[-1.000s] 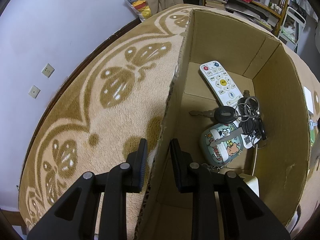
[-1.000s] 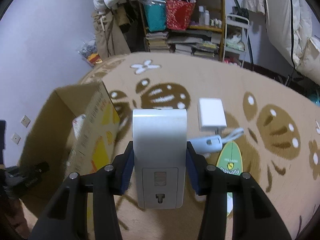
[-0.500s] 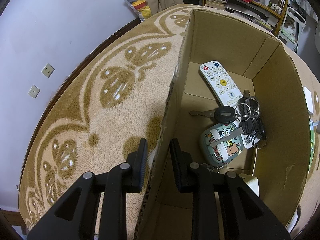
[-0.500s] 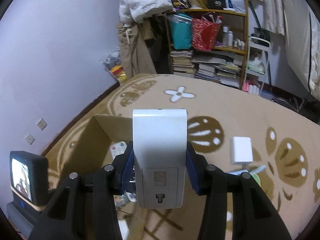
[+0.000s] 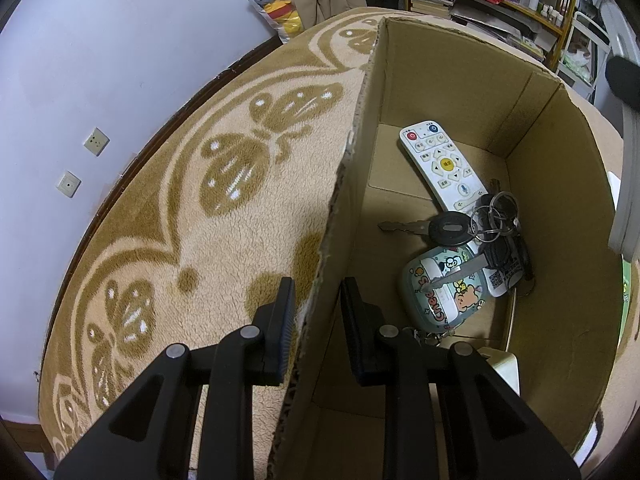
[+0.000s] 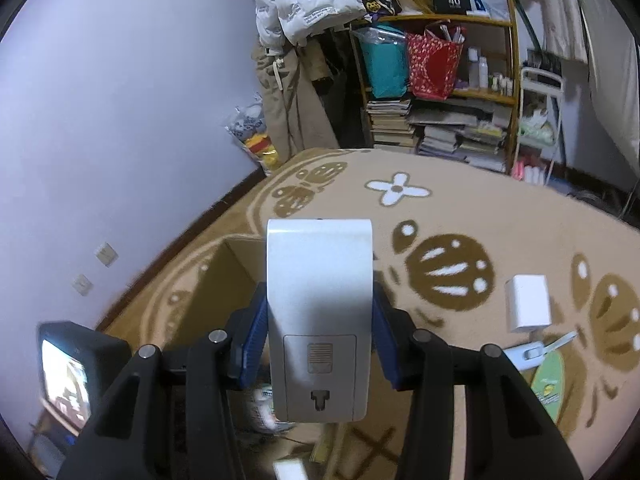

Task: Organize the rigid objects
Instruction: 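Carry the white wall charger into the box and release it with the right gripper, then move the right gripper back and grasp the green surfboard-shaped card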

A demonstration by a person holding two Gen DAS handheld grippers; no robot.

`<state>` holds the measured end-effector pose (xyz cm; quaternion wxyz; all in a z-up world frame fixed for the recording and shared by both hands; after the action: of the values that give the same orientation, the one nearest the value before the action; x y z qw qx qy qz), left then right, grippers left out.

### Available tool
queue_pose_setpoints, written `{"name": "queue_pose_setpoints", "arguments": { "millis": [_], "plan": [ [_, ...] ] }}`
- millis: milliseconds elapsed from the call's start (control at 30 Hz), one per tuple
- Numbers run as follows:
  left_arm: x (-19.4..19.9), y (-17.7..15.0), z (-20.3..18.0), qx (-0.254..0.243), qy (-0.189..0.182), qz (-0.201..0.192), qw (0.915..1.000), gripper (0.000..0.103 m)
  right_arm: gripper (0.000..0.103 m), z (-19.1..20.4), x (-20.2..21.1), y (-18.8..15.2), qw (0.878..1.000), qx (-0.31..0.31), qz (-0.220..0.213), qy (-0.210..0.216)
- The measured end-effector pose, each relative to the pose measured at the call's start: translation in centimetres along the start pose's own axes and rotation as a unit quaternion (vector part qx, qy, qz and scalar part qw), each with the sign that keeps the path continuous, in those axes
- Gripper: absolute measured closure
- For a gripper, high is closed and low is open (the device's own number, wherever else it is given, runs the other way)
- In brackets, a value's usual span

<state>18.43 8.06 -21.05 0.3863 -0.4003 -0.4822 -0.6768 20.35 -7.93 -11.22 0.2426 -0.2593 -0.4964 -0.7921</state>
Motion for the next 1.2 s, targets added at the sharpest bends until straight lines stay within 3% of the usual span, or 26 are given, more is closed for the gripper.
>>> {"name": "queue_pose_setpoints", "arguments": {
  "millis": [333,533,633,733,1033,1200],
  "plan": [
    [0.1,0.1,0.0,0.0,0.001,0.0,1.0,0.08,0.052,0.5,-2.2,-2.2,0.999,0.016,0.041,0.005],
    [0.2,0.1,0.0,-0.001,0.001,0.0,1.0,0.08,0.049,-0.2,-1.7,-2.8,0.999,0.013,0.038,0.005],
    [0.3,0.1,0.1,-0.001,0.003,0.0,1.0,0.08,0.028,-0.7,-0.5,-2.8,1.0,0.024,0.018,-0.007],
    [0.4,0.1,0.0,-0.002,0.003,0.001,1.0,0.08,0.026,-1.7,0.8,-2.7,0.999,0.032,-0.002,-0.016],
    [0.4,0.1,-0.1,-0.004,0.005,0.0,1.0,0.08,0.026,-9.2,2.1,-2.1,0.997,-0.015,-0.005,-0.079],
    [0.4,0.1,-0.2,-0.002,0.006,0.0,1.0,0.08,0.026,-14.6,2.5,-2.6,0.99,-0.041,-0.005,-0.135]
  ]
}}
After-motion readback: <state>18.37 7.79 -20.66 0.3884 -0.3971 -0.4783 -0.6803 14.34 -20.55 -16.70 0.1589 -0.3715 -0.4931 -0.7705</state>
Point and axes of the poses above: each gripper's, at about its wrist camera, not at the fingertips, and x roughly against the way its jaws point, z to its left, y to its top, the point moved 9 cm from there along -x, roughly the way its jaws point, and after that the axes turned 9 degrees about -x, right-handed, at the moved point
